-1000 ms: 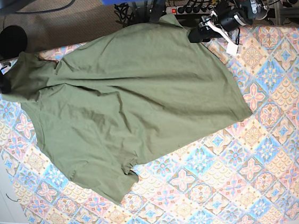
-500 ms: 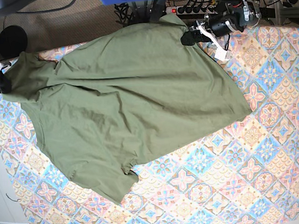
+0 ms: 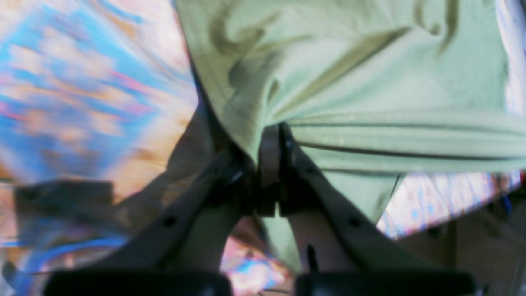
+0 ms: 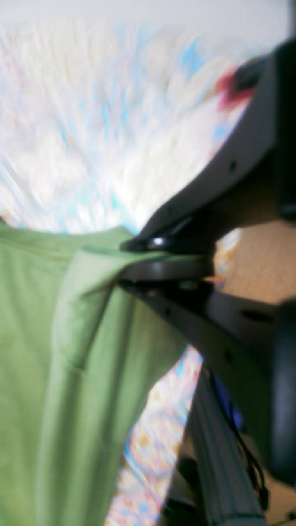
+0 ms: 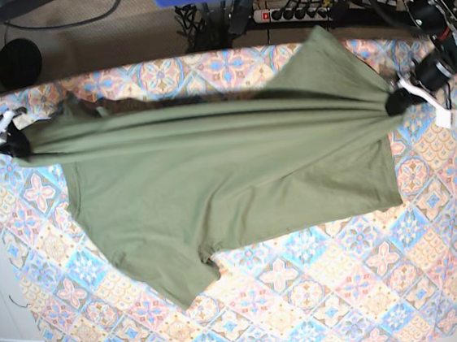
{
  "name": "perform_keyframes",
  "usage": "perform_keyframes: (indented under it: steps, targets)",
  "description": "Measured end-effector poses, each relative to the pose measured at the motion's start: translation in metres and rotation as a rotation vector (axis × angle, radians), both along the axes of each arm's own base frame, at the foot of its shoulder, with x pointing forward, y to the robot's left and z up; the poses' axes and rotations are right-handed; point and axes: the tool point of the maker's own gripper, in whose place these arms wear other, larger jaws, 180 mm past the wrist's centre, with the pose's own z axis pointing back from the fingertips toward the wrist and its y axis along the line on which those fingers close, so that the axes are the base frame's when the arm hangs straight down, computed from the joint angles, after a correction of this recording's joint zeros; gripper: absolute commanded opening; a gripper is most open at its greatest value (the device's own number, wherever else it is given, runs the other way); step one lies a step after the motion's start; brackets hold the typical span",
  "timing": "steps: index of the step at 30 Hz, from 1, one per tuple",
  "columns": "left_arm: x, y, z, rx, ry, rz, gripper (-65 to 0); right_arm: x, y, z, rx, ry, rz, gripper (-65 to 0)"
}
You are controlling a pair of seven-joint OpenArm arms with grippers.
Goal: Layout the t-shirt on the table in an organized manner, then fold the t-shirt properly
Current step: 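Lift the t-shirt with both grippers, stretching it between them, then lower the t-shirt with both grippers, left gripper moving toward the robot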
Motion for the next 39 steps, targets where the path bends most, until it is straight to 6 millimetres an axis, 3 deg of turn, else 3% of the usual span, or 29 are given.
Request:
perform_keyframes:
  steps: [5, 11, 13, 18, 21, 24, 27, 33, 39]
  targets:
    - [0.004, 0.027, -0.007, 0.001, 0.039, 0.047, -65.0, 0.003, 0.036, -0.017, 0.034, 0.058, 0.120, -64.3]
    - [0.009, 0.020, -0.009, -0.003, 0.025, 0.036, -65.0, -0.002, 0.056, -0.032, 0.044, 0.114, 0.186, -64.3]
    - [0.013, 0.016, -0.009, -0.002, 0.014, 0.023, -58.8, -0.003, 0.060, -0.035, 0.049, 0.122, 0.198, -64.3]
    - [0.006, 0.005, -0.013, 0.007, 0.056, -0.031, -49.6, 0.001, 0.048, -0.035, 0.026, 0.106, 0.158, -64.3]
    - [-0.004, -0.003, -0.001, 0.067, 0.056, -0.092, -48.2, 0.001, 0.018, -0.029, -0.051, 0.099, 0.079, -64.3]
    - [-0.012, -0.011, 0.009, 0.110, 0.041, -0.130, -47.8, 0.000, 0.004, -0.024, -0.079, 0.091, 0.042, -64.3]
    - [-0.027, -0.020, 0.017, 0.164, 0.043, -0.183, -47.4, 0.000, 0.004, -0.025, -0.081, 0.093, 0.036, -64.3]
    - [-0.055, -0.046, 0.030, 0.110, 0.034, -0.256, -37.5, -0.001, 0.005, -0.025, -0.077, 0.093, 0.038, -64.3]
    - [-0.087, -0.061, 0.014, 0.033, 0.099, -0.233, -36.8, 0.001, 0.006, -0.025, -0.074, 0.088, 0.039, -64.3]
